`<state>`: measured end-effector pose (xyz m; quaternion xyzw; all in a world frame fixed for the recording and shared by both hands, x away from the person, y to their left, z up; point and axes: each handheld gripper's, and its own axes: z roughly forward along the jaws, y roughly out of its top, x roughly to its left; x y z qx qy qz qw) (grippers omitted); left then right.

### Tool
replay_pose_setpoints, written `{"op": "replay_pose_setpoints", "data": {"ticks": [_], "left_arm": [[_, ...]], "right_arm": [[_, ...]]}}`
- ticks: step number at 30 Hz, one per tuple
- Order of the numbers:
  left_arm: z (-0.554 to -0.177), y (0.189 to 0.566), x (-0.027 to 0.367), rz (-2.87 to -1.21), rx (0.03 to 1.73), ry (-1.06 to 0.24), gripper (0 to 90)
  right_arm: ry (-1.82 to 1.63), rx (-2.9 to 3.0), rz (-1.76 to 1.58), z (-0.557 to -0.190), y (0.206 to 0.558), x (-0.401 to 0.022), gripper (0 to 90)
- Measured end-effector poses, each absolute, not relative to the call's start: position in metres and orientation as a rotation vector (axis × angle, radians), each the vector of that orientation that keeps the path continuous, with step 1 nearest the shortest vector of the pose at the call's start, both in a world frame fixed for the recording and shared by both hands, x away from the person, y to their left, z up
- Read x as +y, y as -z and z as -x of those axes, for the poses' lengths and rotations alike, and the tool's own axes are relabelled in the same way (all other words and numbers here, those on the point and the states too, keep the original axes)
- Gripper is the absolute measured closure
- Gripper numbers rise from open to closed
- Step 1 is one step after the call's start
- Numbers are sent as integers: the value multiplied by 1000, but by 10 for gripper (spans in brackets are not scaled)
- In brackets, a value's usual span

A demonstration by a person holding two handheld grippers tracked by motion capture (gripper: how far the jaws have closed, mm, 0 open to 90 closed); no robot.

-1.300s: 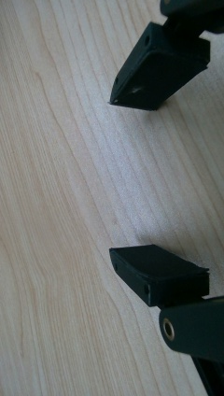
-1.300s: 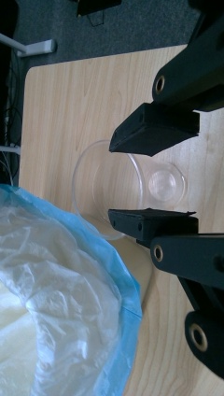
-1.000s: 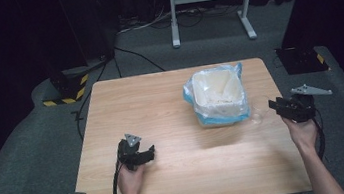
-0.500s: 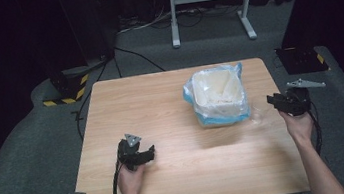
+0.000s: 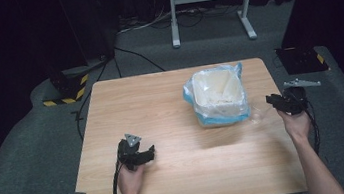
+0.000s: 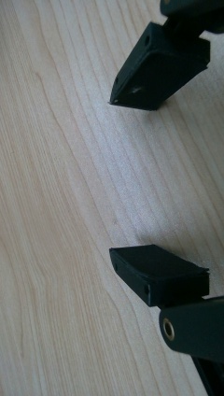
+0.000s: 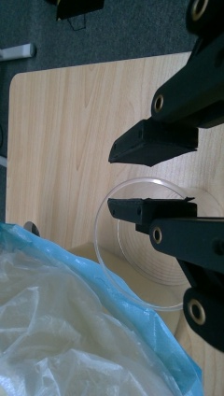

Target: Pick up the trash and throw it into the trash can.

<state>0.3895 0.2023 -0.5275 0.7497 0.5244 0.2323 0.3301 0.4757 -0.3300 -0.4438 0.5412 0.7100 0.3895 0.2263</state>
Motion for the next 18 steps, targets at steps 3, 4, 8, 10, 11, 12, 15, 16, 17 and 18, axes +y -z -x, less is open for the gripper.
{"op": "replay_pose_setpoints", "data": {"ticks": [3, 4, 8, 10, 11, 12, 15, 16, 17, 18], "left_arm": [[-389, 527, 202, -1960, 1372, -607, 220], [-389, 527, 202, -1961, 1371, -607, 220], [-389, 528, 202, -1961, 1371, -607, 220], [-389, 527, 202, -1961, 1371, -607, 220], [-389, 527, 202, -1961, 1371, -608, 220], [-389, 527, 202, -1961, 1371, -607, 220], [-389, 527, 202, -1961, 1371, -607, 219], [-390, 527, 202, -1961, 1371, -607, 220], [-390, 527, 202, -1961, 1371, -607, 219], [-389, 527, 202, -1961, 1371, -607, 220]], "right_arm": [[-1072, 1970, -1489, -477, 445, -328, 736], [-1072, 1975, -1487, -477, 446, -328, 744], [-1072, 1985, -1491, -479, 449, -327, 777], [-1071, 1991, -1493, -479, 450, -326, 798], [-1072, 1998, -1483, -479, 450, -326, 808], [-1075, 1998, -1480, -478, 451, -326, 815], [-1077, 1998, -1481, -478, 451, -326, 820], [-1079, 1998, -1481, -478, 451, -326, 822], [-1079, 2000, -1478, -478, 451, -326, 824], [-1080, 2001, -1476, -478, 451, -326, 827]]}}
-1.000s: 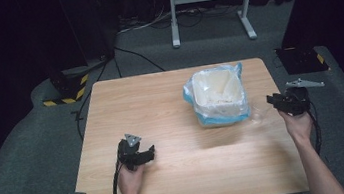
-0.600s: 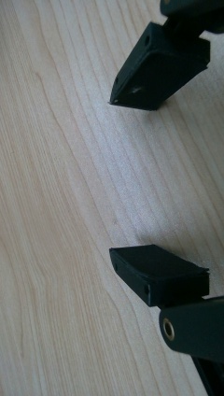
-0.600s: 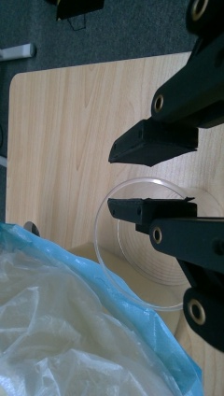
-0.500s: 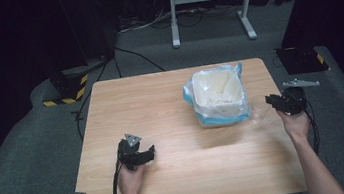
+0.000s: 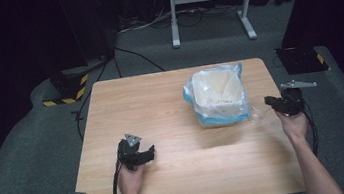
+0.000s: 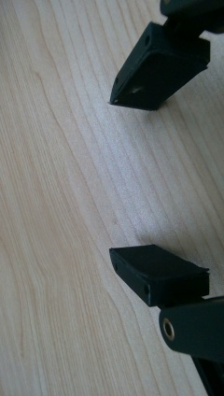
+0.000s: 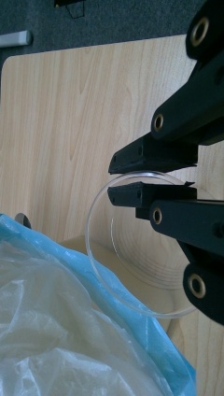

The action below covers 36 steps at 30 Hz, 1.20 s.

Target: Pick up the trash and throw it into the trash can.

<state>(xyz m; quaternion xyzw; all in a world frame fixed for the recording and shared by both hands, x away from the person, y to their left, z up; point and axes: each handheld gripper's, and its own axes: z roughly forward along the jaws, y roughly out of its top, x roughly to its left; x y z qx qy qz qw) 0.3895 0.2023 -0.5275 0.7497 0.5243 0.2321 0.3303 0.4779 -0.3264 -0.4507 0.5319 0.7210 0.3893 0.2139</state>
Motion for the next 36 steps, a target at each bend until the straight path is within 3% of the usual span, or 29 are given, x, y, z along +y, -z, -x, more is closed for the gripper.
{"op": "replay_pose_setpoints", "data": {"ticks": [36], "left_arm": [[-389, 527, 202, -1961, 1371, -608, 220]], "right_arm": [[-1120, 1984, -1422, -453, 415, -340, 844]]}}
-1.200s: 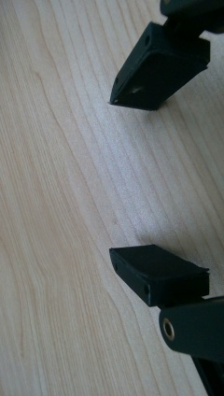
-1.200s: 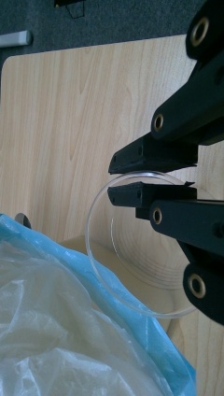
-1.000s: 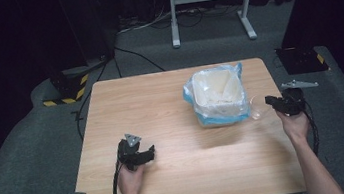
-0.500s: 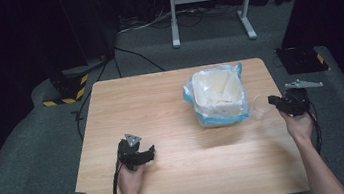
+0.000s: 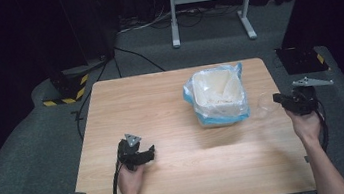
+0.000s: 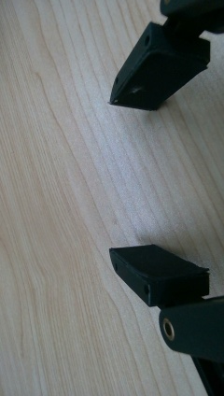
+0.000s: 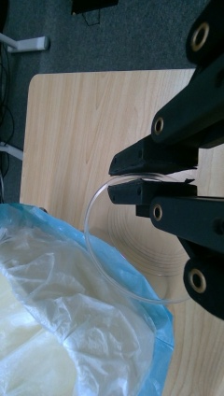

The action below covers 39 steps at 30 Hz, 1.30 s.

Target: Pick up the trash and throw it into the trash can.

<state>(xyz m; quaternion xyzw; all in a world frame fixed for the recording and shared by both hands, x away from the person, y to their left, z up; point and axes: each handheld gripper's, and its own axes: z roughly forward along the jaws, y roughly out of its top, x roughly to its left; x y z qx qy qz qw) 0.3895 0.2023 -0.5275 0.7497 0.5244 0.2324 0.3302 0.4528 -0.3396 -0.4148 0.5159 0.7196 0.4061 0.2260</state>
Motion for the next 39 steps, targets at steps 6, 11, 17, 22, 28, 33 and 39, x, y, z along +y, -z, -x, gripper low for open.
{"op": "replay_pose_setpoints", "data": {"ticks": [6, 11, 17, 22, 28, 33, 39], "left_arm": [[-389, 527, 202, -1961, 1371, -607, 220], [-389, 527, 202, -1961, 1371, -607, 220], [-389, 527, 202, -1961, 1371, -607, 220], [-389, 527, 202, -1961, 1372, -607, 219], [-389, 527, 202, -1961, 1371, -607, 220], [-389, 527, 202, -1960, 1372, -607, 220], [-390, 527, 202, -1960, 1371, -607, 220]], "right_arm": [[-1116, 1991, -1421, -450, 406, -341, 845], [-1122, 1995, -1411, -449, 400, -340, 845], [-1124, 2005, -1394, -448, 394, -338, 845], [-1137, 1999, -1394, -448, 388, -338, 845], [-1156, 2001, -1391, -448, 380, -338, 845], [-1166, 1999, -1393, -448, 374, -338, 845], [-1201, 1972, -1388, -450, 365, -336, 844]]}}
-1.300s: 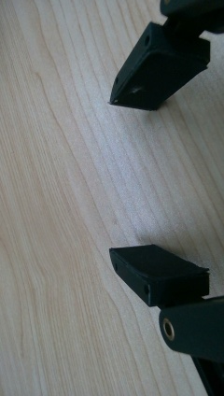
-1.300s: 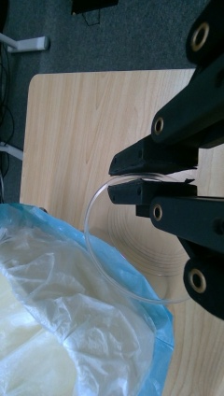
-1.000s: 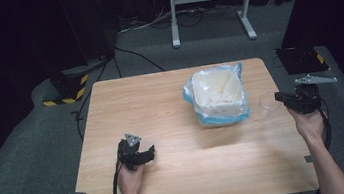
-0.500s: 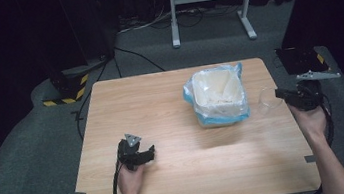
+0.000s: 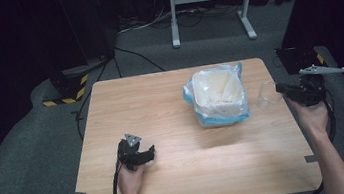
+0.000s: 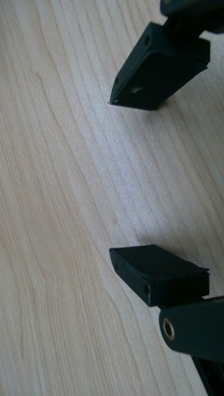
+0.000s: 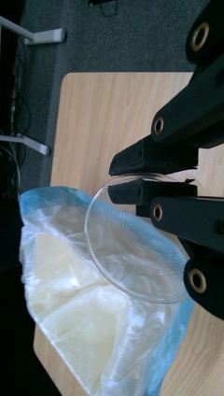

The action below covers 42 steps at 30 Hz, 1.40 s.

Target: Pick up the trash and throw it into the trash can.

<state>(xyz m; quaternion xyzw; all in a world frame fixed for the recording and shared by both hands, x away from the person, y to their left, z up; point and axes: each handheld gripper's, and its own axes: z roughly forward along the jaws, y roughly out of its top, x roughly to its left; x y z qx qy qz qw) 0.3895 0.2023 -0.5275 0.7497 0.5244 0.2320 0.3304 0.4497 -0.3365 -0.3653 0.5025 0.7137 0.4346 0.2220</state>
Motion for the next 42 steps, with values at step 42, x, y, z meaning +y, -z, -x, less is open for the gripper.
{"op": "replay_pose_setpoints", "data": {"ticks": [42], "left_arm": [[-390, 527, 202, -1962, 1370, -607, 220]], "right_arm": [[-1323, 2000, -1178, -462, 308, -281, 843]]}}
